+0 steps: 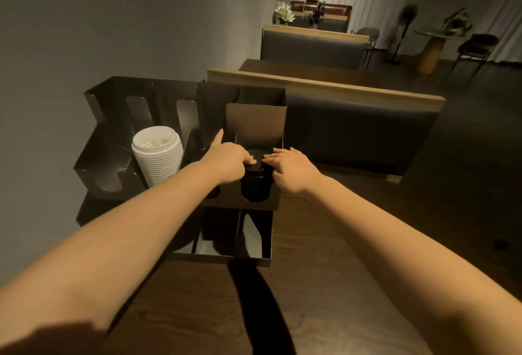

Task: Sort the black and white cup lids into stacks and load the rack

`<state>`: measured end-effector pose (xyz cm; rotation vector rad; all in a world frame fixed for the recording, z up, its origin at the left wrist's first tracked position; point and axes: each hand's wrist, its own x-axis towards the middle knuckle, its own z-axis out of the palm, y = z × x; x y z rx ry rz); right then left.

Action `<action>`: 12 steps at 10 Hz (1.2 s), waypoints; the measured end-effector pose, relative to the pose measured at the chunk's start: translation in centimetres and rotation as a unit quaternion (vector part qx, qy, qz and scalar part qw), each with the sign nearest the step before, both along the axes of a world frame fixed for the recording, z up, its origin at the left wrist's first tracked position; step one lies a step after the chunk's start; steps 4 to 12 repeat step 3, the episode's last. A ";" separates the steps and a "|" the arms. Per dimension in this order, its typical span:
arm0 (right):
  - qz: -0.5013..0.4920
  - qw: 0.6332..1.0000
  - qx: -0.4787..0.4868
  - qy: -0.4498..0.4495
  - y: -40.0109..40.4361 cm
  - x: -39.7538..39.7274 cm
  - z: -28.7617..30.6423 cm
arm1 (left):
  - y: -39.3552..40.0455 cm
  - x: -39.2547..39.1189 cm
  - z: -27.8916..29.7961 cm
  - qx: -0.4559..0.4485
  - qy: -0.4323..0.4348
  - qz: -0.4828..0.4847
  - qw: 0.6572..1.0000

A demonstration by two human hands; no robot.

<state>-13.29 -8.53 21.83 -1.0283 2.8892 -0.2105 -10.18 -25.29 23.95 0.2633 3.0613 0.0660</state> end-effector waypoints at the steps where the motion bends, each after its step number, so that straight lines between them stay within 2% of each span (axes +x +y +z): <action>1: -0.001 1.000 0.008 0.002 -0.2 0.0 -0.1 | 0.0 -0.2 -0.2 -0.013 -0.004 -0.005 1.000; 2: -0.003 1.000 0.022 -0.013 -0.3 0.1 0.2 | 0.6 -0.2 0.2 -0.030 -0.021 -0.002 0.999; 3: 0.020 0.998 0.049 -0.047 -0.8 -0.2 1.2 | 1.0 -0.3 1.8 0.018 -0.060 0.010 0.998; 12: 0.020 0.998 0.049 -0.047 -0.8 -0.2 1.2 | 1.0 -0.3 1.8 0.018 -0.060 0.010 0.998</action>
